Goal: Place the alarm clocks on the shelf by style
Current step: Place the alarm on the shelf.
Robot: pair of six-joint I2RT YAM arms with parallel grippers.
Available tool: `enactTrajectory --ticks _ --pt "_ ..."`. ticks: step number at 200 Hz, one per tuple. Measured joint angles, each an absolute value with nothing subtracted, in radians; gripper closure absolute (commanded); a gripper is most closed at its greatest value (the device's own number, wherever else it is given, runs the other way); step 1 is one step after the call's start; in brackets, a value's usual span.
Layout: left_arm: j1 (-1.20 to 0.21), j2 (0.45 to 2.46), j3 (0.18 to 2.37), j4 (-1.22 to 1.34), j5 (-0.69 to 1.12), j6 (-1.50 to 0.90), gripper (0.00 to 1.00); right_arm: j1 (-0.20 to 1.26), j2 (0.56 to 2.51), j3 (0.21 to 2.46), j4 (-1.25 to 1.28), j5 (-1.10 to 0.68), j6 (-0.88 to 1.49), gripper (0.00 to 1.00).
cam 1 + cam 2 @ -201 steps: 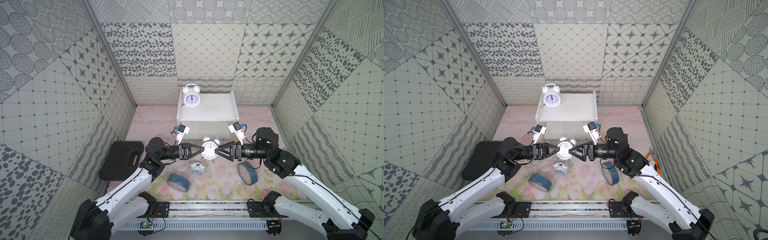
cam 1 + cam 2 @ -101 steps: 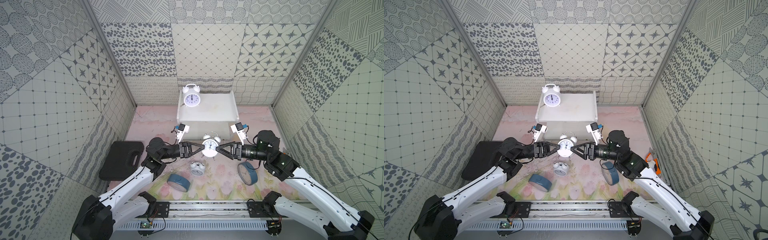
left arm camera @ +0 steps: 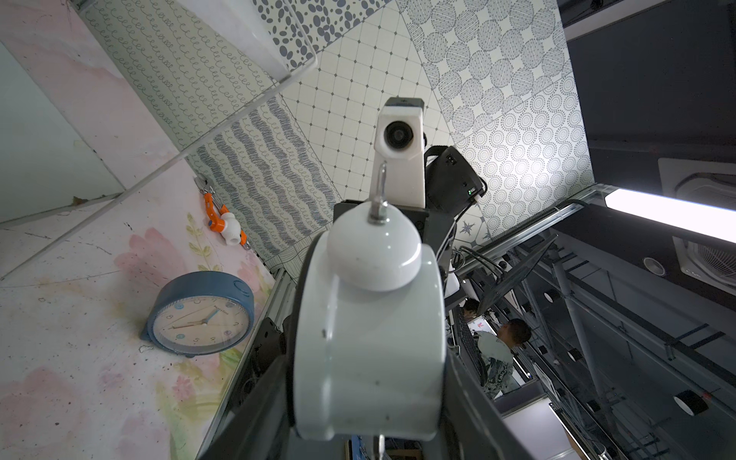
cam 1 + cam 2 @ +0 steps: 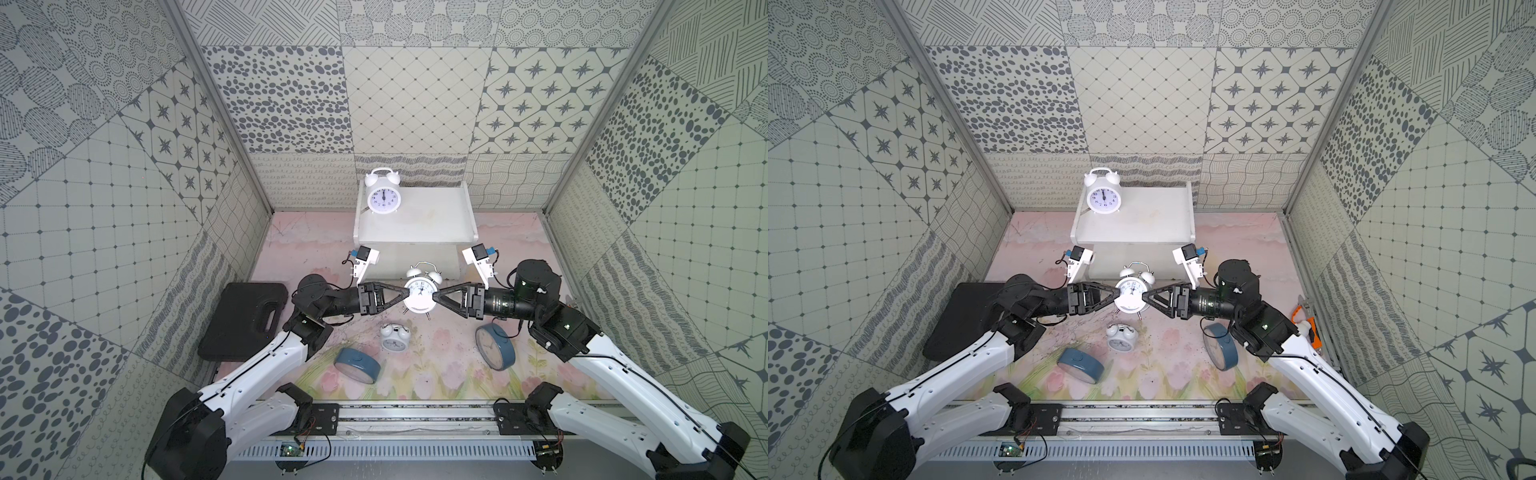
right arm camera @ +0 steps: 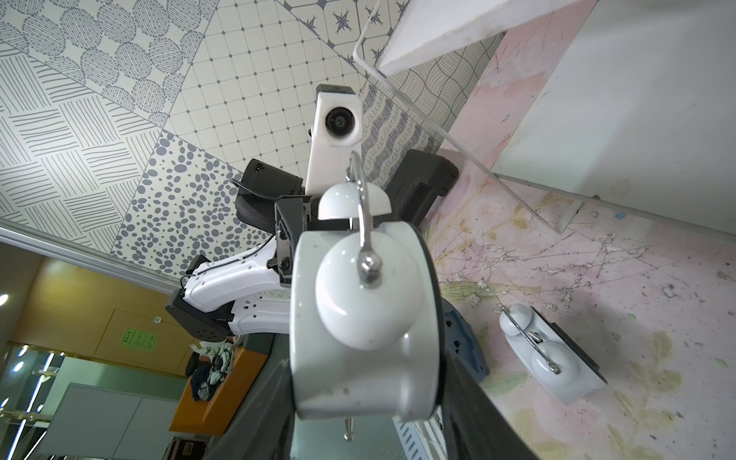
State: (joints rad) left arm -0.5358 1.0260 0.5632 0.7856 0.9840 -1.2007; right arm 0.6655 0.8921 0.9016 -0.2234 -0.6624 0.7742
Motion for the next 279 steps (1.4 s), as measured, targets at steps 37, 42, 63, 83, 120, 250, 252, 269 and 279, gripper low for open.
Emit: enactTrajectory --ticks 37,42,63,83,120,250,252,269,279 --pt "-0.535 1.017 0.581 0.746 0.954 -1.184 0.04 0.668 0.923 0.974 -0.316 -0.670 0.699 0.60" --pt "-0.535 1.012 0.585 0.735 0.950 -1.181 0.02 0.668 0.927 0.993 -0.340 -0.669 0.683 0.60" --pt "-0.529 0.971 0.605 0.657 0.910 -1.145 0.01 0.662 0.965 1.117 -0.459 -0.656 0.581 0.60" --pt "-0.517 0.900 0.628 0.537 0.841 -1.084 0.01 0.642 1.018 1.269 -0.571 -0.640 0.461 0.60" --pt "-0.501 0.810 0.645 0.311 0.674 -0.983 0.06 0.593 1.140 1.524 -0.703 -0.612 0.258 0.61" --pt "-0.496 0.871 0.610 0.117 0.605 -0.942 0.20 0.348 1.663 2.030 -0.768 -0.686 -0.113 0.63" --pt "-0.496 0.872 0.611 0.116 0.605 -0.940 0.20 0.345 1.667 2.030 -0.768 -0.688 -0.113 0.63" --pt "-0.496 0.883 0.616 0.114 0.607 -0.931 0.21 0.328 1.692 2.032 -0.767 -0.700 -0.117 0.62" --pt "-0.496 0.891 0.617 0.114 0.610 -0.928 0.21 0.321 1.705 2.038 -0.768 -0.706 -0.118 0.63"
